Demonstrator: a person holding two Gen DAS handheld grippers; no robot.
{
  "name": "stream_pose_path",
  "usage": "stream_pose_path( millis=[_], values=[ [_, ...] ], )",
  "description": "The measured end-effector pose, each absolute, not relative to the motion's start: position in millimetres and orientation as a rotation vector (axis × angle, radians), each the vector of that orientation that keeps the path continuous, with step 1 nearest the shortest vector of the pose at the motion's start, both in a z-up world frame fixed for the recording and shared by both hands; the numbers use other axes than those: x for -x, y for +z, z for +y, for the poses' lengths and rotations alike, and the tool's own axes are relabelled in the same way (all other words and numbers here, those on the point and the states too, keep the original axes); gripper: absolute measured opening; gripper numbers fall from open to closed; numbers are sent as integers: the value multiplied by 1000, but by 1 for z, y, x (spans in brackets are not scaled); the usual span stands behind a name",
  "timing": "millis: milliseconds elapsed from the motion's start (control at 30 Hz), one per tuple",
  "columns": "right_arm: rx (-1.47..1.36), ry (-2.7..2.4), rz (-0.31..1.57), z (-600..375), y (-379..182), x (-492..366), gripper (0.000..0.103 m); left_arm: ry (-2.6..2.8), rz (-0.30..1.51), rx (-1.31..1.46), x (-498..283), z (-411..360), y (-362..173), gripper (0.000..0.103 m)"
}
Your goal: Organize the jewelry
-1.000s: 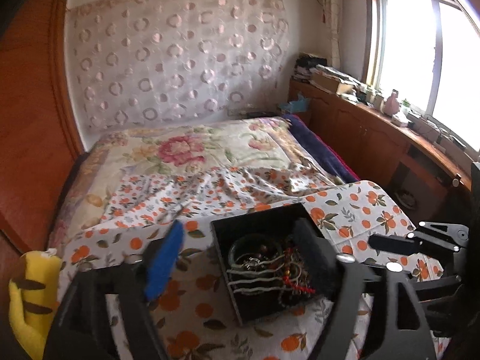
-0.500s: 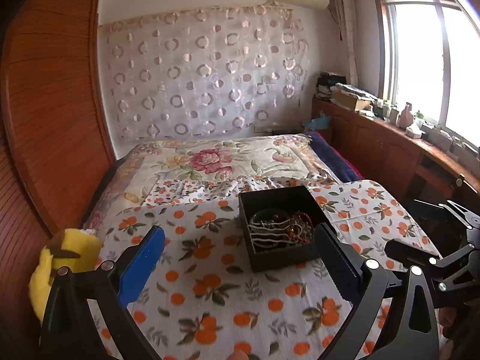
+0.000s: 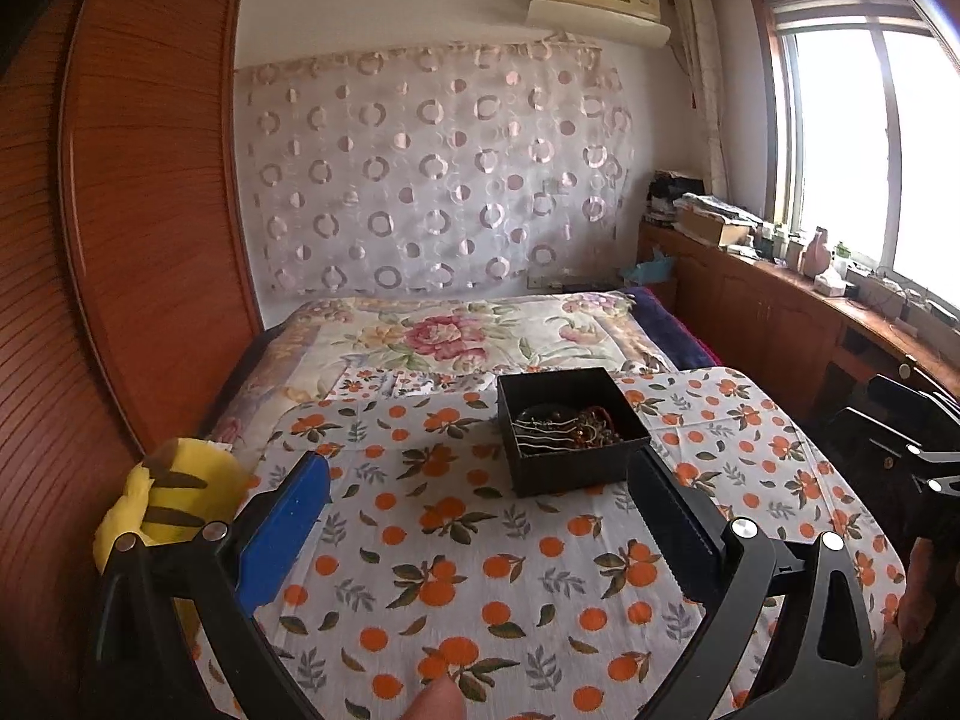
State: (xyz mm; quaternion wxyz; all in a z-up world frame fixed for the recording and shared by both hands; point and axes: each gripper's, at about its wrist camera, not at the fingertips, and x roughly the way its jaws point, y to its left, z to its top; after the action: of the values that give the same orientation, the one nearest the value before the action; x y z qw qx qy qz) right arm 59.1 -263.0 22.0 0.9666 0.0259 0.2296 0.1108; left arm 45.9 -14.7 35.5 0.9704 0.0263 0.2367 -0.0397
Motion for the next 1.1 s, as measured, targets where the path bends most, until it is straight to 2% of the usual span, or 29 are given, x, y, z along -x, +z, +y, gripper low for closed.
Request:
stream_pose_path(
  millis=[1100],
  values=[
    [-61, 193, 435, -264, 24, -49, 101, -93, 455, -37, -35, -23, 36, 96]
  ],
)
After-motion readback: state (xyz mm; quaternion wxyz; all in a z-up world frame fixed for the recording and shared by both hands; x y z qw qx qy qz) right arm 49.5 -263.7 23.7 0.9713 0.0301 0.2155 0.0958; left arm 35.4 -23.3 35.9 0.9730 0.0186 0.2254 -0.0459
